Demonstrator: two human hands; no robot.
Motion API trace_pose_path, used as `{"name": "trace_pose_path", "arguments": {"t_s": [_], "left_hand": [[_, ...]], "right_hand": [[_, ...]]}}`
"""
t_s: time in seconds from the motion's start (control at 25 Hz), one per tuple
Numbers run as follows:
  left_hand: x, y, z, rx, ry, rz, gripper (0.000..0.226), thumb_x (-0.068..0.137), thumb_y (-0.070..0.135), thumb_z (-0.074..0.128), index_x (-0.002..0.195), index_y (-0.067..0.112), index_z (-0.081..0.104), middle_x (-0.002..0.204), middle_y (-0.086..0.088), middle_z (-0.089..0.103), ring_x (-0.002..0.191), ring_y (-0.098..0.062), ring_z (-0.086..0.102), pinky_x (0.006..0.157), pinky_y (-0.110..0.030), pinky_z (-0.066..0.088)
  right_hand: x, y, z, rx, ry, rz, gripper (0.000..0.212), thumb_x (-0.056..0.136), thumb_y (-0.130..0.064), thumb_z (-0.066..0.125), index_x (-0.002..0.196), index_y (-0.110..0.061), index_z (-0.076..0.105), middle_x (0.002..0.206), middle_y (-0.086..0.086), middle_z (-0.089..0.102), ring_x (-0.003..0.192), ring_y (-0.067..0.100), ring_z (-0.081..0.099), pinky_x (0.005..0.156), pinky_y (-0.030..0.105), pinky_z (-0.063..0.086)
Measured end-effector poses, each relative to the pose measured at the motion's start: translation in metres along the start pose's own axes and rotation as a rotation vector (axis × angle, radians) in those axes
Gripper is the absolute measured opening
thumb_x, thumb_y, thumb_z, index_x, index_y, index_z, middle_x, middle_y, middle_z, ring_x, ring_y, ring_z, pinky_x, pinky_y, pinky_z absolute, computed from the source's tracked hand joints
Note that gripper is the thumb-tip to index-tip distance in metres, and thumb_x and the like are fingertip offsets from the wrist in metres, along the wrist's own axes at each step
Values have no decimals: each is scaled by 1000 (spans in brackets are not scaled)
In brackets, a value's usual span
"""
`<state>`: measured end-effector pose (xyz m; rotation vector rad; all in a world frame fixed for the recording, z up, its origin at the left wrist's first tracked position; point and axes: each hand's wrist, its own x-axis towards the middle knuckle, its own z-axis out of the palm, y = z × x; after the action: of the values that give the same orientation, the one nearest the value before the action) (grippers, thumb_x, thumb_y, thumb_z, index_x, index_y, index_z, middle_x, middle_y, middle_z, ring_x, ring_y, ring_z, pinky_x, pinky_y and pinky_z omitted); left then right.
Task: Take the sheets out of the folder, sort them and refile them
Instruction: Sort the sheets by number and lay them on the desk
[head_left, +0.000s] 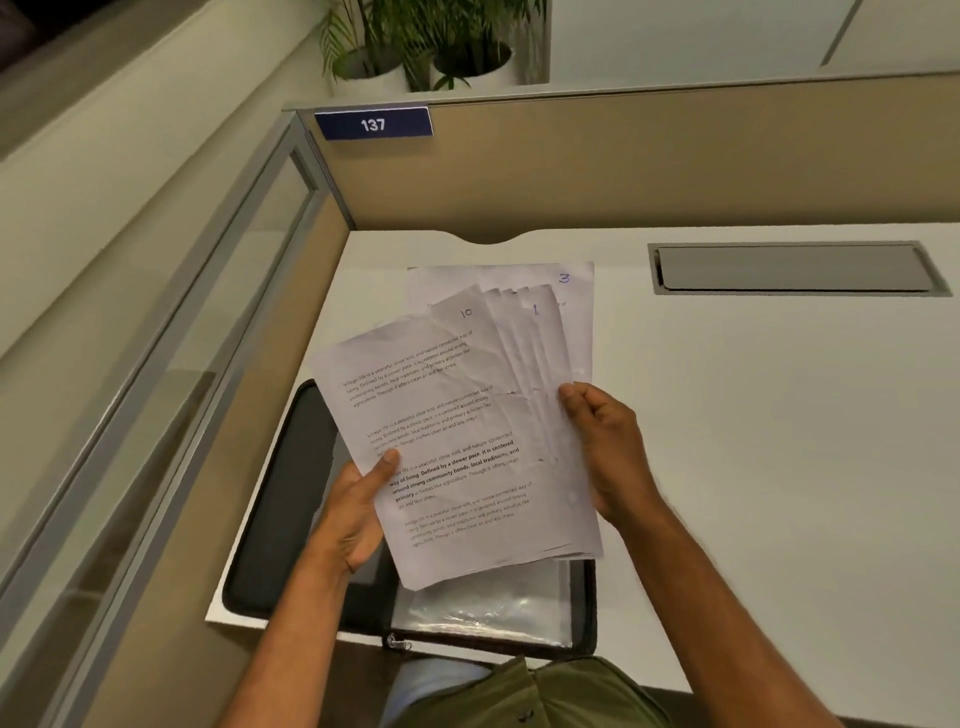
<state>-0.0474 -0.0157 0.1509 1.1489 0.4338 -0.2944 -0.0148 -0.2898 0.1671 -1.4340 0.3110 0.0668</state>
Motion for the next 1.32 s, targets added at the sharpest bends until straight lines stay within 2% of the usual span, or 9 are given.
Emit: {"name": "trace_pose_path", "arguments": {"t_s": [0.12,0.28,0.44,0.64,0.76,0.84,0.96,1.12,1.32], "left_hand": [[-3,0,-8,-16,12,7,42,105,5,46,146,9,51,139,-20,63,127,-40,62,100,-57,54],[8,16,-18,0,-14,10,42,104,8,47,146,7,52,140,-21,62,128,-41,60,102,-58,52],[22,31,-27,23,-77,-37,41,103,8,49,143,5,54,138,-21,64,126,-41,62,101,-55,54],[46,36,-41,17,-54,-62,34,106,4,45,137,7,58,131,-19,68,119,-37,67,89,-46,62],[65,38,-56,19,-15,-43,33,106,4,47,136,6,59,129,-17,70,117,-35,69,87,-43,62],[80,38,-70,42,11,-11,30,105,5,48,131,5,62,126,-17,72,114,-33,70,88,-43,62],[98,38,-88,53,55,8,26,103,9,52,124,1,66,124,-20,72,112,-34,71,91,-45,61],[116,38,-115,19,73,-28,30,102,11,54,129,0,64,124,-19,72,113,-34,70,91,-44,61],[126,24,-148,74,93,-206,25,104,11,55,127,8,65,121,-13,74,111,-31,72,89,-43,62]], "right_hand": [[1,-12,9,-52,52,-97,21,107,-29,58,103,-21,77,98,-9,77,91,3,69,83,19,56],[12,-25,27,-107,81,-191,15,107,-26,58,103,-19,71,97,-9,71,86,-4,64,77,11,51],[28,-27,46,-180,63,-231,16,100,-25,69,91,-12,68,89,-2,69,80,4,61,74,17,52],[49,-11,70,-263,35,-209,27,103,-33,64,84,-14,66,81,4,67,70,18,58,65,37,51],[59,-3,89,-274,27,-196,27,106,-29,59,83,-18,66,73,-5,62,67,4,53,63,23,46],[68,4,103,-259,41,-193,21,107,-27,57,94,-21,72,84,-7,69,73,2,60,65,15,49],[89,17,117,-223,82,-186,22,108,-28,56,103,-19,76,92,-4,74,82,8,66,71,20,55],[123,25,130,-308,143,-232,34,109,-26,54,80,-10,57,72,-3,52,65,7,44,59,24,39],[180,17,125,-317,397,-204,30,109,-28,51,82,-15,52,74,-11,50,65,-2,44,62,20,41]]}}
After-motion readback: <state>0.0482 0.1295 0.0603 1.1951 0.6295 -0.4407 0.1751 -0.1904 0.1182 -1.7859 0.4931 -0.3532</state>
